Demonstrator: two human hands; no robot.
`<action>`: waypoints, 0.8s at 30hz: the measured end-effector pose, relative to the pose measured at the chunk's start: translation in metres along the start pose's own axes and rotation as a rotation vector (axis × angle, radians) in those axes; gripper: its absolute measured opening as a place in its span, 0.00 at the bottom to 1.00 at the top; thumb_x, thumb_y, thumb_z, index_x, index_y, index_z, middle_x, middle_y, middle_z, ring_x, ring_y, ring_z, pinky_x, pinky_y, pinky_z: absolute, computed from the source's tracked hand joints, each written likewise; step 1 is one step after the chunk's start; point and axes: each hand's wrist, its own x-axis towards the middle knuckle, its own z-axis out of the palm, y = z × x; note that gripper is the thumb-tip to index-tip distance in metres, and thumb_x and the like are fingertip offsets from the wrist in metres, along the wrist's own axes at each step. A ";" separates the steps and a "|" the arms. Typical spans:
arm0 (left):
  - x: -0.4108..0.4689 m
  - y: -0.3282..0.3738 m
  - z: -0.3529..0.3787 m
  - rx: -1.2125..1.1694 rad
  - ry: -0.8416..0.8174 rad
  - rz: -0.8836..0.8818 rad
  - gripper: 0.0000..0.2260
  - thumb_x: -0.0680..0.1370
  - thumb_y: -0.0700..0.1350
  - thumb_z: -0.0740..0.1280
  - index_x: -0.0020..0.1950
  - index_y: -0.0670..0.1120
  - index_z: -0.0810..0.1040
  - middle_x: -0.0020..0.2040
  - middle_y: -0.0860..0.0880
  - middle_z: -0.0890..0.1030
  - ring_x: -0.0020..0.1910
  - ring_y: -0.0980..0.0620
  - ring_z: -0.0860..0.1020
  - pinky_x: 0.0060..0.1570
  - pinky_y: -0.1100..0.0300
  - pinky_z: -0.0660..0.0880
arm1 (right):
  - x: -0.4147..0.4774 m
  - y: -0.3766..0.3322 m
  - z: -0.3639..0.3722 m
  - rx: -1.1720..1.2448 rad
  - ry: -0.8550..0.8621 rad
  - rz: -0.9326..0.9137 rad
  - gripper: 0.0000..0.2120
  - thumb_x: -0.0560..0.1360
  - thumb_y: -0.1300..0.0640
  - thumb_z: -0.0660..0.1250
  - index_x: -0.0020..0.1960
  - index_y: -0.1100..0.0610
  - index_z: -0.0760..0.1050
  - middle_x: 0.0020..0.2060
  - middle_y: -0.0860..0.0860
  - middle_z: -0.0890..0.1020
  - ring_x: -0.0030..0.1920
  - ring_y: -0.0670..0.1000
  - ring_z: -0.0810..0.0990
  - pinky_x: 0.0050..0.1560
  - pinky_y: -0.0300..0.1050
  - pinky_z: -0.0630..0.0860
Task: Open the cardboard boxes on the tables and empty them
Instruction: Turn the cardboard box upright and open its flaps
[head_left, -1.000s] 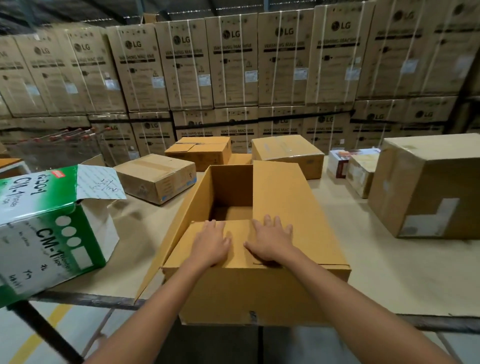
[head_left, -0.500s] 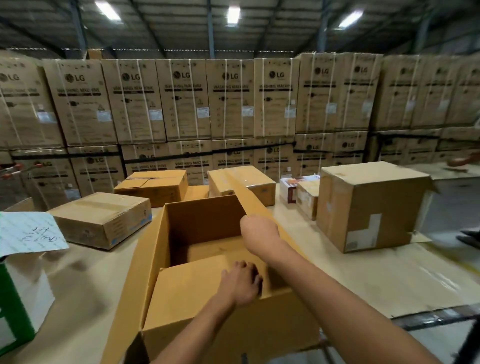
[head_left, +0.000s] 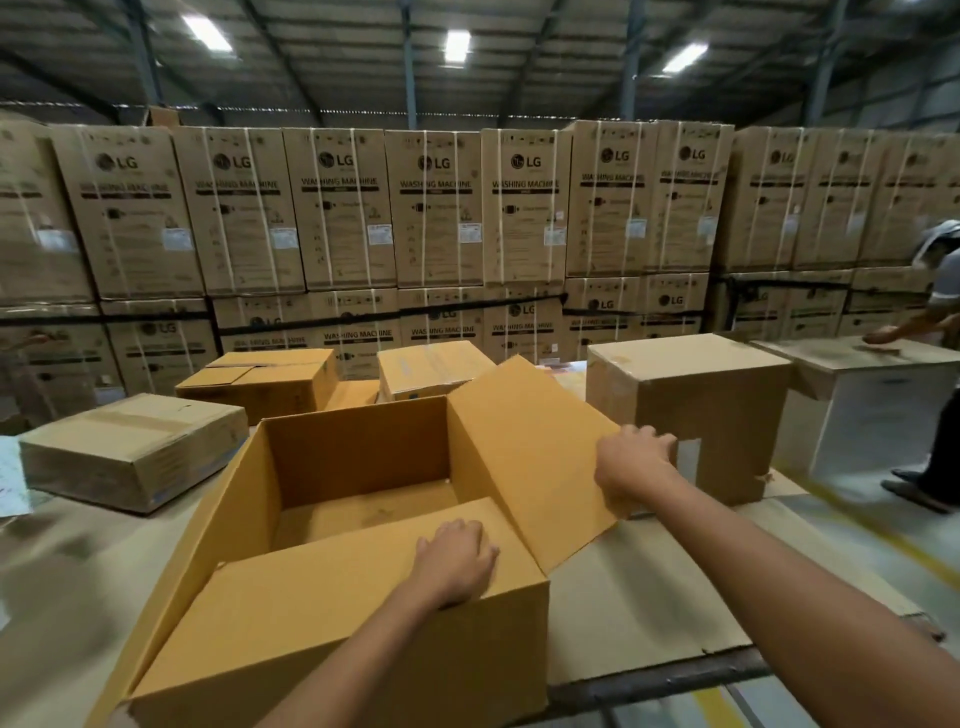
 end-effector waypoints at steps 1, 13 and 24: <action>0.004 0.001 0.002 0.001 0.005 -0.015 0.22 0.82 0.60 0.54 0.70 0.49 0.71 0.69 0.48 0.73 0.68 0.47 0.71 0.70 0.43 0.65 | 0.002 0.005 0.020 0.062 -0.044 -0.007 0.13 0.81 0.54 0.57 0.60 0.55 0.75 0.64 0.58 0.74 0.65 0.62 0.70 0.65 0.66 0.65; 0.035 -0.048 -0.022 0.032 -0.001 -0.317 0.24 0.84 0.60 0.51 0.73 0.48 0.71 0.72 0.45 0.73 0.70 0.43 0.71 0.72 0.39 0.63 | -0.029 -0.054 0.134 0.938 -0.106 -0.243 0.19 0.86 0.50 0.51 0.63 0.58 0.75 0.59 0.57 0.80 0.59 0.57 0.77 0.54 0.47 0.70; -0.003 -0.017 -0.181 -0.008 0.374 -0.193 0.12 0.83 0.49 0.62 0.60 0.47 0.81 0.56 0.50 0.81 0.52 0.52 0.78 0.48 0.59 0.75 | -0.016 -0.065 0.127 1.204 0.019 -0.325 0.13 0.83 0.52 0.63 0.64 0.55 0.79 0.58 0.49 0.83 0.59 0.51 0.79 0.53 0.41 0.75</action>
